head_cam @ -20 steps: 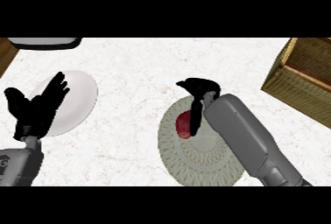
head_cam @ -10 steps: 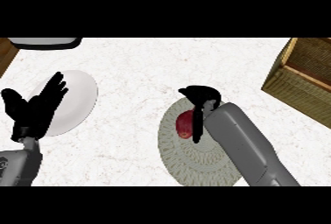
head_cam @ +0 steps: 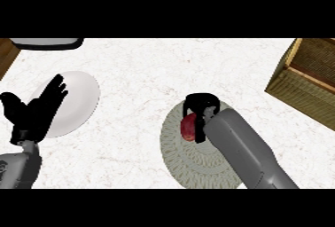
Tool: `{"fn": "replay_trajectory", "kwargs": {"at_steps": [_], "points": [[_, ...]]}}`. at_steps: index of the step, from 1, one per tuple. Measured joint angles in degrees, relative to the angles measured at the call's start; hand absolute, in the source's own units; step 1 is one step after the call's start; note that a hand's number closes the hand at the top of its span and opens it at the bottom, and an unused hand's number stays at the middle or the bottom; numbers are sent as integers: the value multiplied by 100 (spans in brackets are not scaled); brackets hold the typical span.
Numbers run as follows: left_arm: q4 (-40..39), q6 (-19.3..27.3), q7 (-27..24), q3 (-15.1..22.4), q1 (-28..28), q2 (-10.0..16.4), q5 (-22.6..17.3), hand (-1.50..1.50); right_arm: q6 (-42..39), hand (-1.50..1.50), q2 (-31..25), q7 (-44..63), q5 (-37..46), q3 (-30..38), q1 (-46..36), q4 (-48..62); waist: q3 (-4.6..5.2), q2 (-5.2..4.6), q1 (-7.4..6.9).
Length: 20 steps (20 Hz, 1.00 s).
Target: Pick the pear from the placemat and place it in the basket
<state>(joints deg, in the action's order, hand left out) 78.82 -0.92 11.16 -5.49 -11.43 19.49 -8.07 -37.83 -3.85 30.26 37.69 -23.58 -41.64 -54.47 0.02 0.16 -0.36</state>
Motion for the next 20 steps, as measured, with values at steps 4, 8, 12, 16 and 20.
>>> {"fn": "replay_trajectory", "kwargs": {"at_steps": [4, 8, 12, 16, 20], "points": [[39, 61, 67, 30, -38, -117, 117, 0, 150, 150, 52, -178, 232, -58, -11, 126, 13, 31, 6], [49, 41, 127, -13, -75, -159, 146, 0, 143, 150, 98, -303, 406, -57, -34, 215, 21, 42, 15], [114, 15, 218, -71, -49, -141, 129, 0, 646, 150, 227, 136, 378, -32, 229, -241, 13, 44, 39], [35, 17, 167, -103, 10, -137, 145, 0, 1875, 150, 324, 891, 336, 153, 400, -992, 3, 60, 113], [-16, -9, 119, -114, -15, -148, 142, 0, 3009, 150, 361, 1714, 174, -178, 670, -1837, 0, 45, 72]]}}
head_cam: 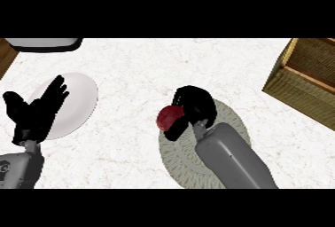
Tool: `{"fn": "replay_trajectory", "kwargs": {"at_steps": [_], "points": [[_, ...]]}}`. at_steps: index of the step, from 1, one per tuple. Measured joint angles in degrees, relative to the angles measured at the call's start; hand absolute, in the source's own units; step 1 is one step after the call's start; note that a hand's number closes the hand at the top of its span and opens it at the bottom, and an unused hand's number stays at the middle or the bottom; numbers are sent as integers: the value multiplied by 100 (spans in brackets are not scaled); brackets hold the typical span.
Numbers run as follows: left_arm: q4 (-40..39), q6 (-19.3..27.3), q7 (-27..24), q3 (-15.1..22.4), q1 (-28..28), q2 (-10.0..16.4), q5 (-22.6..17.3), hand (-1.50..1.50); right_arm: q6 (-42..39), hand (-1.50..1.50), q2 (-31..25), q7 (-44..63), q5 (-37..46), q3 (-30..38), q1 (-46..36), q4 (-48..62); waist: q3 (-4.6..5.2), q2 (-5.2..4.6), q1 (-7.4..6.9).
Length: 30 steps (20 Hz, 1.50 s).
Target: Pick the pear from the placemat and place it in the basket
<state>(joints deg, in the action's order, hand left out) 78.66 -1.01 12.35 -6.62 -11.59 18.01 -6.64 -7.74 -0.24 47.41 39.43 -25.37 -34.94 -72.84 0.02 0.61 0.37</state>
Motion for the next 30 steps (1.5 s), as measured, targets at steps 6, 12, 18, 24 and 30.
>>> {"fn": "replay_trajectory", "kwargs": {"at_steps": [6, 12, 18, 24, 30], "points": [[1, -24, -39, 60, 3, -53, 35, 0, 1763, 150, 16, 447, -195, -361, 0, -1230, -5, -14, -61], [0, -46, -6, -29, -22, 17, 20, 0, 2266, 150, 6, 1184, 729, -621, -527, -2343, 1, -4, -13], [-16, -75, 19, -84, -28, 30, 3, 0, 1786, 150, -12, 1729, 1472, -122, -1176, -2927, 3, -11, 11], [29, -81, 11, -71, -4, -18, 24, 0, 1140, 150, -110, 1845, 1702, 757, -1976, -2876, 4, -23, -1], [207, -62, 4, -26, 121, -75, 78, 0, 770, 150, -473, 1609, 1734, 1744, -2660, -2386, 2, -36, -47]]}}
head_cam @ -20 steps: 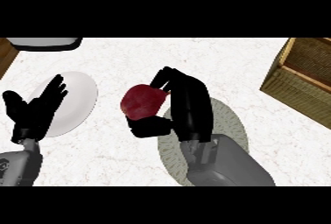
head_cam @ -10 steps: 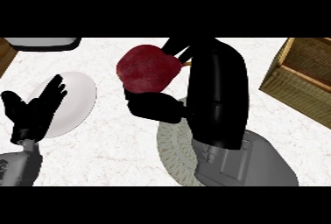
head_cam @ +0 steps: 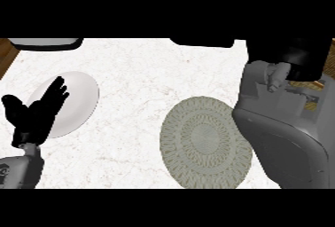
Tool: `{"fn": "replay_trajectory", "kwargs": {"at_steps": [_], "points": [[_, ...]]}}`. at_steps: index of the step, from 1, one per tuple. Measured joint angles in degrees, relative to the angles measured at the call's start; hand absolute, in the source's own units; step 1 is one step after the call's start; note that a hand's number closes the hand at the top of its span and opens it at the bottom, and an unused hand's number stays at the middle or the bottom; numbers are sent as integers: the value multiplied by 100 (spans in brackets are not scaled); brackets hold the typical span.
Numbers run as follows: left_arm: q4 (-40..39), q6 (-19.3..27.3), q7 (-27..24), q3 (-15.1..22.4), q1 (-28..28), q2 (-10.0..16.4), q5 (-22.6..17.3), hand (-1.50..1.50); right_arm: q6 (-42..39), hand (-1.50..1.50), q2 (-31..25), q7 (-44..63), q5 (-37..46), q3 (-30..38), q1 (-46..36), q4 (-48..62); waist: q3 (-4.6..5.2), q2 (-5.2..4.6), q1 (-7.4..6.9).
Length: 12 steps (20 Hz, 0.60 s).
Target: Pick the pear from the placemat and place it in the basket
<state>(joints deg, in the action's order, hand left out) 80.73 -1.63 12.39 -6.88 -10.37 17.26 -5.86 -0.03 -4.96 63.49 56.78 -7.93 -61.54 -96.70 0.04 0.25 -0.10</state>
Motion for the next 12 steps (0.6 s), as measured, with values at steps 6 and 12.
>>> {"fn": "replay_trajectory", "kwargs": {"at_steps": [6, 12], "points": [[-97, -66, -55, -18, -53, -2, 8, 0, -206, 150, -491, -225, 196, 675, -450, 778, 0, -19, -14], [-130, -84, -18, -79, -127, 11, -8, 0, -375, 150, -1171, -462, 296, 1254, -503, 1371, -1, -24, -2]]}}
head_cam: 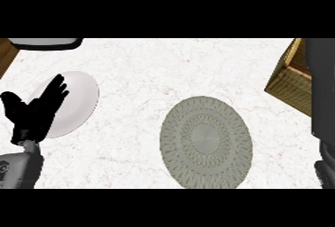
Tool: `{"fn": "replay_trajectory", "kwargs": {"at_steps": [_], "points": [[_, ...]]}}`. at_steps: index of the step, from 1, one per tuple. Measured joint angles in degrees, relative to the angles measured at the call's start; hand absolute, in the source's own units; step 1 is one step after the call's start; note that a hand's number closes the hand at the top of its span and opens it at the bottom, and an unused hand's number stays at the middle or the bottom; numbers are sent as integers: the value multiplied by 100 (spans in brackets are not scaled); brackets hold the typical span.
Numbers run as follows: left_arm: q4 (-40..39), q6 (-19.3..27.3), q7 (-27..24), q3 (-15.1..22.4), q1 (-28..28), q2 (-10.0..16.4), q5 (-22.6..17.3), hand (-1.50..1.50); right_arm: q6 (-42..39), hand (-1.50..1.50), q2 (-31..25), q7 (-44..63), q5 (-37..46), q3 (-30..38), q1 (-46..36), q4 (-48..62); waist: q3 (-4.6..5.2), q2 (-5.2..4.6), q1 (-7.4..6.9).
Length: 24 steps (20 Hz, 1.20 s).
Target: Pick the pear from the placemat and place it in the basket
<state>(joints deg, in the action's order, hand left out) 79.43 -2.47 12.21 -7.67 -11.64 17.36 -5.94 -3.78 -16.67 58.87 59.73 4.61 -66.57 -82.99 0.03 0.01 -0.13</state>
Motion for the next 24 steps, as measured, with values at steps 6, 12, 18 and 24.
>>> {"fn": "replay_trajectory", "kwargs": {"at_steps": [6, 12, 18, 24], "points": [[-105, -38, 37, -63, -93, 21, 10, 0, -34, 150, -511, -372, -211, 471, 399, 186, -3, -1, 13], [121, 59, 66, 10, 26, -111, 117, 0, 89, 150, -947, -1065, -571, 901, 1044, 220, -4, 1, 5], [29, -50, 39, -77, 10, -73, 102, 0, 692, 150, -984, -1691, -792, 1182, 1607, 495, -4, -5, -7], [226, -31, 117, -38, 84, -136, 140, 0, 1470, -150, -1055, -1722, -661, 1562, 1974, 818, -5, -8, -23]]}}
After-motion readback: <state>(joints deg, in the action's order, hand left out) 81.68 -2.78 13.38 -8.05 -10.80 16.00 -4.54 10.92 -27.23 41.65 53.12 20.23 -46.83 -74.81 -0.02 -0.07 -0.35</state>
